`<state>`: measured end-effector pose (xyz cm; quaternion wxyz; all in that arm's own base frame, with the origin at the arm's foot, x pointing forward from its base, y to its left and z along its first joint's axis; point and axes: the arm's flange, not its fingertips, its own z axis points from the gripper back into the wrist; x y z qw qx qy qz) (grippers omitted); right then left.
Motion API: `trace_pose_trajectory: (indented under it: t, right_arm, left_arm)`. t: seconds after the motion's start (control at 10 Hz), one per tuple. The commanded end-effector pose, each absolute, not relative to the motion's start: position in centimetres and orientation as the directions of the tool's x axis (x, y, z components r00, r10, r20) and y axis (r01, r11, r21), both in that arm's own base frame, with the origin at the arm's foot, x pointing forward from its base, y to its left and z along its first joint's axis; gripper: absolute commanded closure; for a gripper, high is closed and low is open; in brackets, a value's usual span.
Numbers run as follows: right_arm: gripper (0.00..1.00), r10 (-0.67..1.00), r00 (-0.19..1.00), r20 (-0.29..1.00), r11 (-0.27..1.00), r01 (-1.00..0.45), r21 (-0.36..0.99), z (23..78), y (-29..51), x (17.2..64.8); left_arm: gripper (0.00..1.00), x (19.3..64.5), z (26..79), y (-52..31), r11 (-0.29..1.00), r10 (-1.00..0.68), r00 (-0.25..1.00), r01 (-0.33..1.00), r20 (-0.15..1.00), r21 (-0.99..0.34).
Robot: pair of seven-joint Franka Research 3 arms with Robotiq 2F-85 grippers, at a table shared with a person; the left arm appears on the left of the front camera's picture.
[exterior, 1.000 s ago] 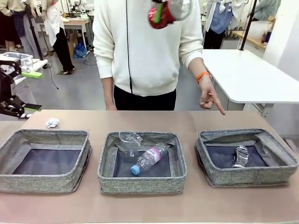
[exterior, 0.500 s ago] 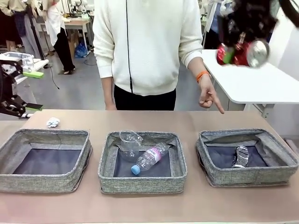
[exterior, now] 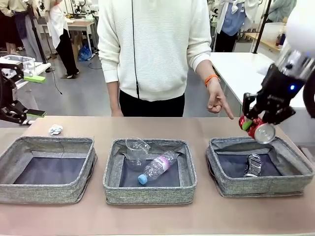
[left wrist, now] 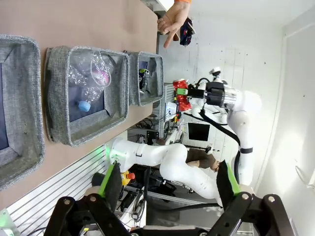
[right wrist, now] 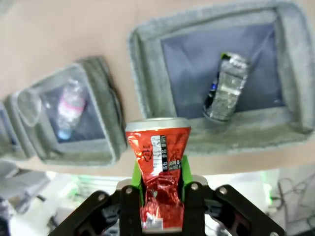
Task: Sort the waste into the appropriate baskets.
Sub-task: Place the picked waste into the Fabric basket indicated by the person.
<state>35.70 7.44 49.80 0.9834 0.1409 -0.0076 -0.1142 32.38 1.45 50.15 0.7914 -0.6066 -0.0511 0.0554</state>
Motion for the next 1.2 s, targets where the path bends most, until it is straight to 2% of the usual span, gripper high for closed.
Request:
trace_pose_trajectory:
  t: [0.0,0.4,1.1]
  right_arm:
    - [0.67,-0.28,0.958,-0.062,0.901,0.285,0.327,47.7,6.8,36.0]
    - [0.67,-0.394,0.914,-0.099,0.849,0.404,0.342,43.9,5.8,36.8]
    - [0.67,-0.449,0.886,-0.112,0.815,0.458,0.356,43.3,5.5,36.7]
  left_arm:
    - [0.0,32.3,50.2,1.4,0.247,0.144,0.989,-0.008,0.029,-0.969]
    - [0.0,32.3,50.2,1.4,0.247,0.144,0.989,-0.008,0.029,-0.969]
    - [0.0,32.3,50.2,1.4,0.247,0.144,0.989,-0.008,0.029,-0.969]
